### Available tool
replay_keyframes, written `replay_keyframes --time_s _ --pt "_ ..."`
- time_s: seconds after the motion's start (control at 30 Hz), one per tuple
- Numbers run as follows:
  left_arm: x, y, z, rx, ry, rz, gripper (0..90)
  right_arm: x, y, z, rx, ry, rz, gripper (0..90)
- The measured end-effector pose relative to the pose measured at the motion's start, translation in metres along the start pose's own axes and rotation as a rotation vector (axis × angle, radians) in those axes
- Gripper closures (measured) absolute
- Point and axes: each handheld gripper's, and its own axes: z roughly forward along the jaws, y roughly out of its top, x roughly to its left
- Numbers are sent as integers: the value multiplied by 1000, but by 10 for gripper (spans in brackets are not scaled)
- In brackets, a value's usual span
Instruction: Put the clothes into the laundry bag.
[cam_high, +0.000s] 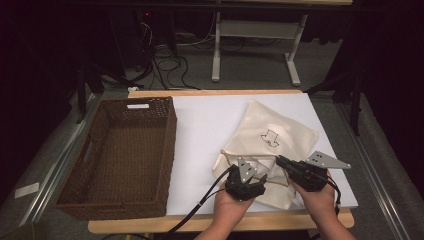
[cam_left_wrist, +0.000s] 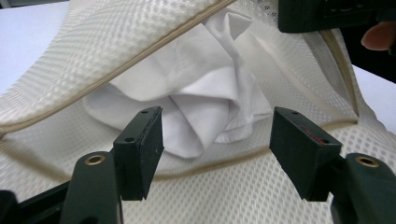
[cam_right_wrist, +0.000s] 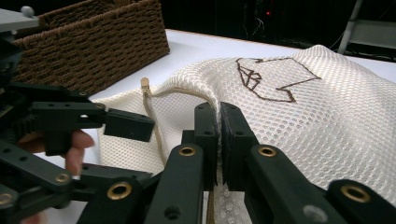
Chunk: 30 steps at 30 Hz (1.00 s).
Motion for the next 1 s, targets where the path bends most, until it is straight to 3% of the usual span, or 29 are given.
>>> replay_keyframes --time_s 0.3,0.43,0.6,0.7,0.77,1.0 --pt "23 -11 -33 -12 29 -18 356 1 0 0 0 -1 -5 876" --pt "39 -15 -59 -1 81 29 358 0 -1 -1 5 0 -10 876" --pt "55 -28 -67 -14 96 -27 364 2 -2 -1 26 9 -14 875" --pt "57 -29 -65 -3 89 -46 365 3 -4 -2 42 14 -15 874" --pt "55 -29 -62 -2 94 -19 365 5 -10 -3 81 29 -26 873" --pt "55 -28 -60 -3 81 -24 365 18 -36 20 273 43 -84 870"
